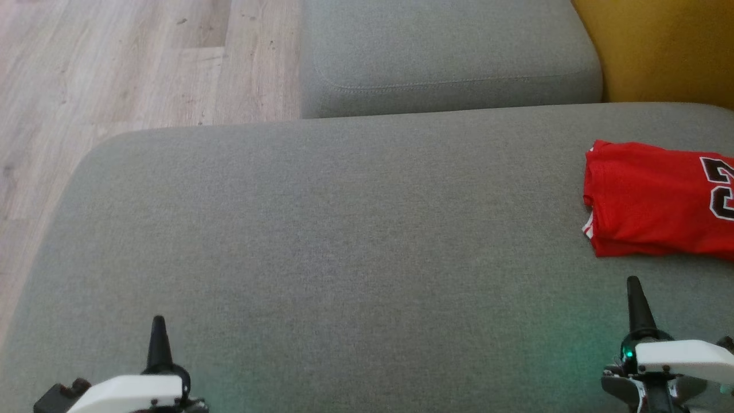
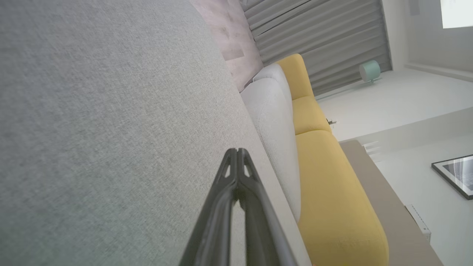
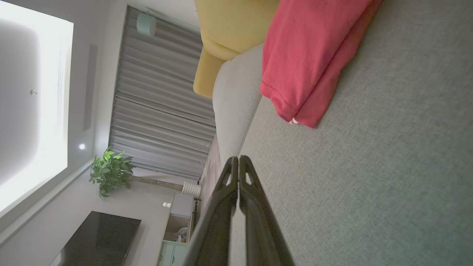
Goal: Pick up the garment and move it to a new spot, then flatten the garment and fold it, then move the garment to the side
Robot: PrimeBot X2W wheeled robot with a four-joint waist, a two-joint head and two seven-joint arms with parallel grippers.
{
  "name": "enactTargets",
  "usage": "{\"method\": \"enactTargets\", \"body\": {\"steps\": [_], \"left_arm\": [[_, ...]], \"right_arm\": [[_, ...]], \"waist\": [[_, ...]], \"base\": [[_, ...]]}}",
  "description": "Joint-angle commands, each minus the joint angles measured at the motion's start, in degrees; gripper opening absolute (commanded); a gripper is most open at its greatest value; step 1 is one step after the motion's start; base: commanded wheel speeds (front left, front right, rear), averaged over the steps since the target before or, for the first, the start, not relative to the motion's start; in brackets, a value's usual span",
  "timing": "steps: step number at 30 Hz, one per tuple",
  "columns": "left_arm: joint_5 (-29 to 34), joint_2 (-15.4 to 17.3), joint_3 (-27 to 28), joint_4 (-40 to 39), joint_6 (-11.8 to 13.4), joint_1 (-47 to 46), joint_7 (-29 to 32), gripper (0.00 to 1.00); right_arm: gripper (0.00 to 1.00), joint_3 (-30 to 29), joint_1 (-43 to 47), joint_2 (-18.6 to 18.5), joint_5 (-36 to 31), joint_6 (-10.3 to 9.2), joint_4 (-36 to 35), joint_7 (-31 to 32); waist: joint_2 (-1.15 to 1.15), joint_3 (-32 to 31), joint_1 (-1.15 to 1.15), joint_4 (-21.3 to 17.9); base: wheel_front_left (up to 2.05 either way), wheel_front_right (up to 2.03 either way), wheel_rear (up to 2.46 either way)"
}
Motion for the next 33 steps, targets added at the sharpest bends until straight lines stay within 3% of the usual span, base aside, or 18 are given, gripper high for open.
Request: {"method": "enactTargets", "body": {"steps": [1,33], "left_arm": [[-2.2,0.0,2.3,-1.5,-0.6,-4.3,0.6,0.0],[-22.0,0.0,6.4,-0.8,-3.4,-9.4,5.5,0.0]], "right_arm": [[0.0,0.4,-3.7,-0.4,2.3,-0.03,-2.3,0.6],[0.0,-1.6,-7.9,-0.5,22.3,-0.04,-2.7,5.4]], "waist": [[0.0,0.2,0.0,0.0],[0.0,3.3,0.0,-0.4]], "base": [[0.0,0.0,0.0],[0.0,0.0,0.0]]}}
